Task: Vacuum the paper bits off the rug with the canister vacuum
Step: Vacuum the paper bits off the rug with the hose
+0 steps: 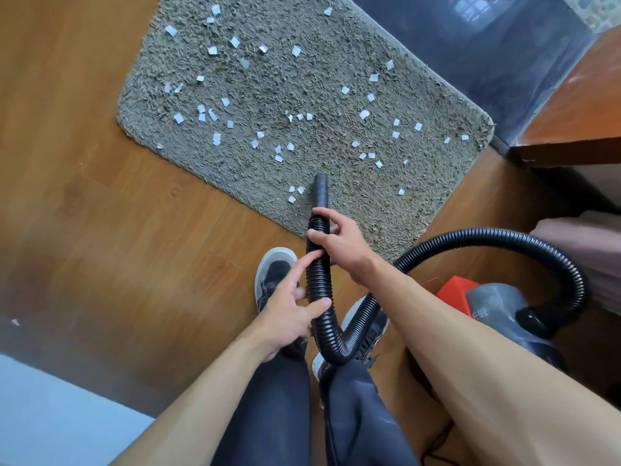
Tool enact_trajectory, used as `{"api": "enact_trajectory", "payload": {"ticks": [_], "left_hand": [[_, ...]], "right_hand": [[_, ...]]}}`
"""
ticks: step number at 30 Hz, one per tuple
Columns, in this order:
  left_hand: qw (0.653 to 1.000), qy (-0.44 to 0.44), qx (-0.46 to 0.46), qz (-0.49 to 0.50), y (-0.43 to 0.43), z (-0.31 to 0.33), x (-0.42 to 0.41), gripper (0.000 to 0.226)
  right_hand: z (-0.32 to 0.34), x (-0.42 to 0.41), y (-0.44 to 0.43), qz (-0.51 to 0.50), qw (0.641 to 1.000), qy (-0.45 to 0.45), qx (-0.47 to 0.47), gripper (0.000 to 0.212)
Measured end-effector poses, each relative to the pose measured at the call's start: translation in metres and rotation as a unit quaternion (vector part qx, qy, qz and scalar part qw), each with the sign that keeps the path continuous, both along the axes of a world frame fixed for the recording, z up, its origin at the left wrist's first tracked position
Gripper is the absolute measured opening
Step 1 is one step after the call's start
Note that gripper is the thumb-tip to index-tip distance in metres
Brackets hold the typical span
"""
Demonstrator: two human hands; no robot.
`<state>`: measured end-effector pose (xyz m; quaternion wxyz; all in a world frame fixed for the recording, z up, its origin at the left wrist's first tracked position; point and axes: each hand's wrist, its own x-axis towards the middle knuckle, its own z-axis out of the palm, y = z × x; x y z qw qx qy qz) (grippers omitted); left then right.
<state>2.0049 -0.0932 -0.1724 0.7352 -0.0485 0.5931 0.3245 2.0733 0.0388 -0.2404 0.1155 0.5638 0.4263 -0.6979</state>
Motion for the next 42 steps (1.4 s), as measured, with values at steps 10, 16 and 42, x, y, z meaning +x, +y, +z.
{"api": "enact_trajectory", "payload": {"ticks": [10,16,42], "left_hand": [[1.0,-0.013,0.005,0.011,-0.005,0.003,0.012,0.07],[0.999,0.009,-0.013,0.038,-0.025,0.01,0.009,0.072],[0.997,-0.013,-0.026,0.077,-0.03,0.016,-0.008,0.074]], "right_hand": [[0.002,0.01,0.0,0.031,0.999,-0.012,-0.027,0.045],[0.003,-0.005,-0.017,0.088,0.995,-0.017,-0.033,0.045],[0.008,-0.033,-0.025,0.143,0.988,-0.061,0.016,0.048]]}}
